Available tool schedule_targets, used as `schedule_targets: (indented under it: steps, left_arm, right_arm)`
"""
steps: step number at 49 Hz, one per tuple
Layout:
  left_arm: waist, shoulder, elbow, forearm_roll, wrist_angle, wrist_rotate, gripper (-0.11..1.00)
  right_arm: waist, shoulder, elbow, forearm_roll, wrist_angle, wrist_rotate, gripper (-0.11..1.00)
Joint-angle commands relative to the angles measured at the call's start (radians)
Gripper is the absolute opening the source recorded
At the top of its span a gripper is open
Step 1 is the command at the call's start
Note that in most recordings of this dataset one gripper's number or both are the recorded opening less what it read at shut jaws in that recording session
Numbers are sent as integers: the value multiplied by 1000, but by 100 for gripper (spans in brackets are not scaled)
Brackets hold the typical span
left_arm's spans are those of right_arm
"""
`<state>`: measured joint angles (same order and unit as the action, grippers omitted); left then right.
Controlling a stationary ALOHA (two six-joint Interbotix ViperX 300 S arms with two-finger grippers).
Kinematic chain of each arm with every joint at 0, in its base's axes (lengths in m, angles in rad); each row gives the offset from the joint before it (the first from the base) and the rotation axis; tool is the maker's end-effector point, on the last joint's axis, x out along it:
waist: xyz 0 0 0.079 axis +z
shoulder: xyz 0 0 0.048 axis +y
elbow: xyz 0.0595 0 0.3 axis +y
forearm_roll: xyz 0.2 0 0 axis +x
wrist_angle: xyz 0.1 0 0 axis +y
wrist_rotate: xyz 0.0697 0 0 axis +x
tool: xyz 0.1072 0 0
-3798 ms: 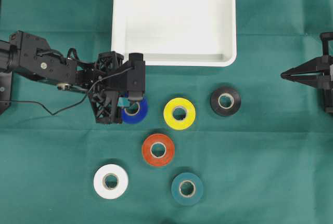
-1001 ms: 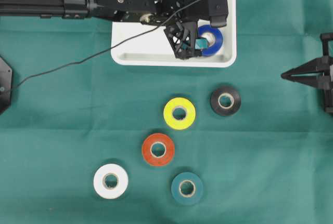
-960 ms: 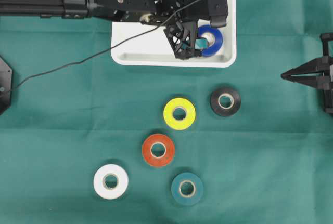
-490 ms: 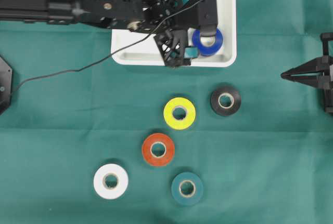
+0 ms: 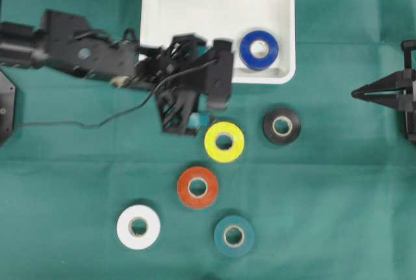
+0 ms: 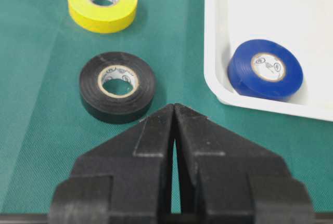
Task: Put the tape into the white case with the left arm.
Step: 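Release the blue roll in the tray and retract the left gripper, then reach the left gripper down to the teal tape roll and grasp it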
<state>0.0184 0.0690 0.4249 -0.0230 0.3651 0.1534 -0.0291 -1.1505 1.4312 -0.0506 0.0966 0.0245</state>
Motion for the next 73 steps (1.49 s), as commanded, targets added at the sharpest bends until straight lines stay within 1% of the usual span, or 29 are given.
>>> schedule_targets:
  steps: [1,11,19,42,55,64,69,73]
  left_arm:
    - [-6,-74,34,-2,-5,-17,93]
    - [-8,-169,163,-3,-9,-52,93]
    - [-8,-233,238,-2,-11,-64,93]
    - [-8,-437,451,-3,-26,-67,93]
    - [-9,-580,597,-2,-110,-66,93]
    - [-8,-618,632,-3,-114,-64,93]
    - [-15,-607,627,-2,-120,-58,93]
    - [-38,-597,621,-2,-120,-55,93]
  right_arm:
    - [0,5,-11,-2,-8,2,-9]
    - [-2,3,-11,0,-9,2,-9]
    - [0,3,-11,-2,-8,2,-9]
    - [0,2,-11,-2,-8,2,-9]
    - [0,2,-11,-2,-8,2,-9]
    - [0,0,-11,-2,-8,2,-9]
    - [0,0,-11,-2,-8,2,-9]
    - [0,0,-11,-2,-8,2,-9]
